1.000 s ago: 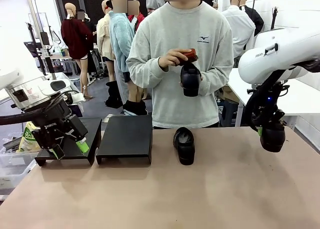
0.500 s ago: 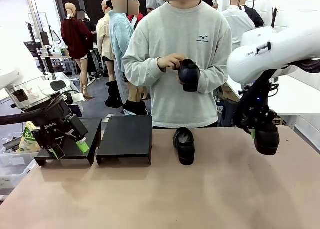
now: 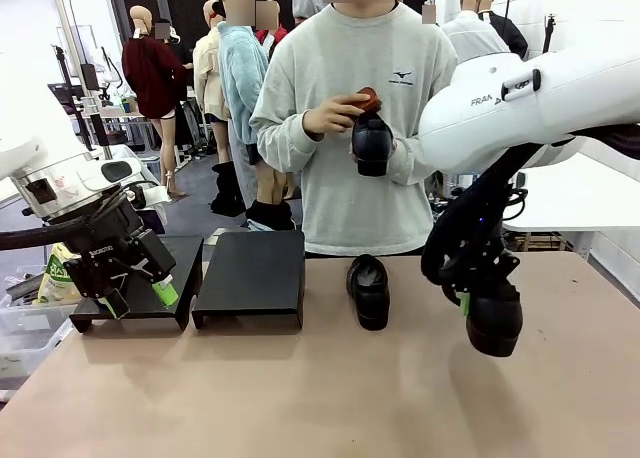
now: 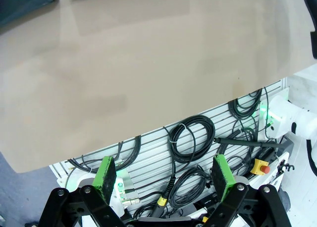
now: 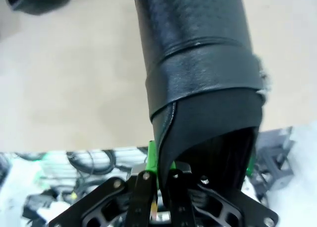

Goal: Organize the shoes by placing them on the stand.
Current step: Pick up one Shoe and place it in the middle of the table.

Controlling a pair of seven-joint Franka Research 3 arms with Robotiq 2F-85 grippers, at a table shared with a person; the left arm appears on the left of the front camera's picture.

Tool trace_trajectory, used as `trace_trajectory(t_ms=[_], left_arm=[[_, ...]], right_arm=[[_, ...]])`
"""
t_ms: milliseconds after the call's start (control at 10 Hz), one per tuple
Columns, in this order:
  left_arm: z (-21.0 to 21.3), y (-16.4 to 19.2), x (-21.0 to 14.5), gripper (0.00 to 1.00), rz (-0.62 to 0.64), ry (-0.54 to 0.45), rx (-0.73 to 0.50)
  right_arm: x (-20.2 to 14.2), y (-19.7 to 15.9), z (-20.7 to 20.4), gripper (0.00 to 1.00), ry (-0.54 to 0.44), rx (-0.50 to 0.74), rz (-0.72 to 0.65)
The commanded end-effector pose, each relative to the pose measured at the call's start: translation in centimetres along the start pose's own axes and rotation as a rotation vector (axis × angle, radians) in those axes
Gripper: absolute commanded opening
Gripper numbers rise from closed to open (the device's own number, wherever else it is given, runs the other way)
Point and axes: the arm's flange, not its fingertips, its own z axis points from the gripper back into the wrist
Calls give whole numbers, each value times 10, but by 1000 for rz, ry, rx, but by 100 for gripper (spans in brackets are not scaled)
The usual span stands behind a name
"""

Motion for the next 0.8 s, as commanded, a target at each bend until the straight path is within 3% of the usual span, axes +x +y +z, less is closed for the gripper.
trace_trajectory(t_ms=[0, 100, 200, 300, 400, 500, 700], left_arm=[[1, 0, 0, 100, 12, 4, 5], [1, 0, 0, 100, 12, 4, 5], [1, 0, 0, 100, 12, 4, 5], [1, 0, 0, 100, 12, 4, 5], [1, 0, 0, 100, 12, 4, 5], [1, 0, 0, 100, 12, 4, 5], [1, 0, 0, 100, 12, 4, 5]], right_arm=[[-23, 0, 12, 0, -40, -107, -103], [0, 0, 0, 0, 0, 0, 0], [0, 0, 0, 0, 0, 0, 0], [-17, 8, 3, 0, -4, -34, -23], [-11, 33, -11, 0, 74, -87, -41], [-22, 58, -13, 0, 90, -131, -51], [-58, 82, -8, 0, 75, -147, -63]])
